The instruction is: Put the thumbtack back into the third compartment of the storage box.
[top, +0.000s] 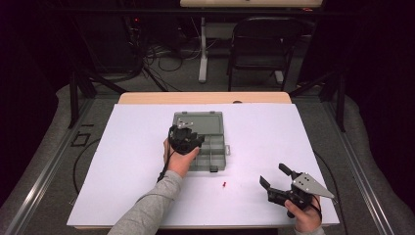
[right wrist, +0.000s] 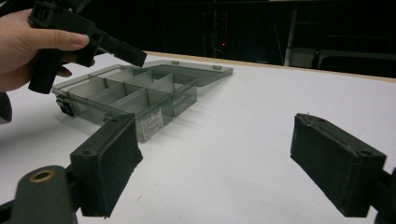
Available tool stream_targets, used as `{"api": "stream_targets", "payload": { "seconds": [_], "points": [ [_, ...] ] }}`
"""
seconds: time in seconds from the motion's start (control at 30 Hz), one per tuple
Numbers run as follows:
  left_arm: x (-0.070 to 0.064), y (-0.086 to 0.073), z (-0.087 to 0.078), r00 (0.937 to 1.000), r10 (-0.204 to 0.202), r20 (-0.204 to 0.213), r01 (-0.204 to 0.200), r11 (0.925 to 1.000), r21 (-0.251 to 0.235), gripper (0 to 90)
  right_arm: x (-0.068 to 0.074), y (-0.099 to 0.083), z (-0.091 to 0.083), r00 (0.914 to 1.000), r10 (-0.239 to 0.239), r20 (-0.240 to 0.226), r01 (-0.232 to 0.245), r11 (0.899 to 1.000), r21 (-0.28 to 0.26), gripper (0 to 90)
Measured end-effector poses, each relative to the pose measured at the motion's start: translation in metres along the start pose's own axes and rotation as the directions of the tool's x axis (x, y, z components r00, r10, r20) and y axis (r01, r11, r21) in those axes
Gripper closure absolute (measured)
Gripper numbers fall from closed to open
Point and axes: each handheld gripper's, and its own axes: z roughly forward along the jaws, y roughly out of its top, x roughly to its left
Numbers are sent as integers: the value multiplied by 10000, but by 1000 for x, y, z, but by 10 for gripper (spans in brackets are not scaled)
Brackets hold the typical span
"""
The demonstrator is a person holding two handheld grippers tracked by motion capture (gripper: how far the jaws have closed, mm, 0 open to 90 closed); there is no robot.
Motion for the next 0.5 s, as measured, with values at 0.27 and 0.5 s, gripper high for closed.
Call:
{"api": "stream_targets", "payload": {
  "seconds": [0.27, 0.5],
  "points": [
    [-11, 2, -14, 9968, 796, 90, -789, 9951, -597, 402, 0, 0, 0, 10000, -22, 78, 22, 10000, 20, 149],
    [-17, 0, -28, 9926, 1199, 210, -1180, 9899, -781, 373, 1, 0, 0, 9999, -99, 86, 98, 9999, 20, 149]
  ]
}}
